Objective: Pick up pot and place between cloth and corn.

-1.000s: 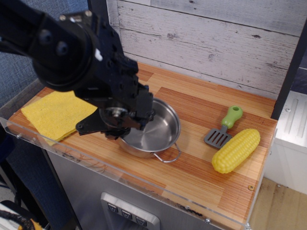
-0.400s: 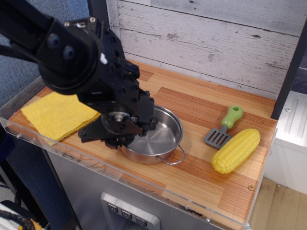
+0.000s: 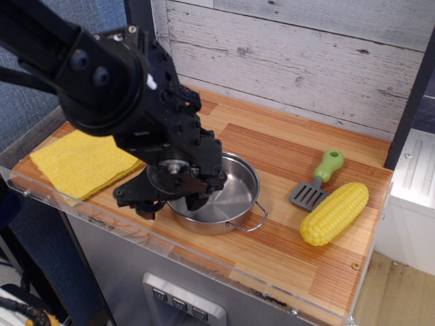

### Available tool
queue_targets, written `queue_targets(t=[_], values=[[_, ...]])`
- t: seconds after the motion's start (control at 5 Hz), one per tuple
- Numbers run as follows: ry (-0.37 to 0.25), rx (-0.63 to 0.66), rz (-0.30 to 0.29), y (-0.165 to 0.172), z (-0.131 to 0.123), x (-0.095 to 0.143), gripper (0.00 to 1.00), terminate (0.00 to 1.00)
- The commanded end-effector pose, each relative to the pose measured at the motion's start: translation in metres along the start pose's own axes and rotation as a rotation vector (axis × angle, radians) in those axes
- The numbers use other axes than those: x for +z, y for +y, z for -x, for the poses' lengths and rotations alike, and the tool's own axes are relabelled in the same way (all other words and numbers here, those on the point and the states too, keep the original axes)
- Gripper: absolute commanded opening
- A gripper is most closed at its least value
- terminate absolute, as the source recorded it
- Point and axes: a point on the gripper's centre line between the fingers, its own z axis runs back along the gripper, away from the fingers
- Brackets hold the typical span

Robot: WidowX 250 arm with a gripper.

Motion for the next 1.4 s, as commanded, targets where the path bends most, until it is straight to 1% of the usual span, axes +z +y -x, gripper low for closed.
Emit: queue_targets(t=[0.0,0.2,0.4,0.6,0.8,1.0,1.2], values=[[-0.079,-0.018,0.074,-0.002,-0.020,0.018,1.00,0.00],[-0.122,-0.025,0.125,-0.004,-0.043,0.044,1.00,0.00],[-0.170,-0.028,0.168,-0.002,-0.070,0.079,1.00,0.00],[-0.197,-0.019,0.170,0.007,-0.095,0.111,1.00,0.00],[-0.245,0.011,0.155,0.018,-0.107,0.125,1.00,0.00],[-0.283,0.022,0.148,0.022,-0.110,0.130,1.00,0.00],[-0.283,0.022,0.148,0.022,-0.110,0.130,1.00,0.00]])
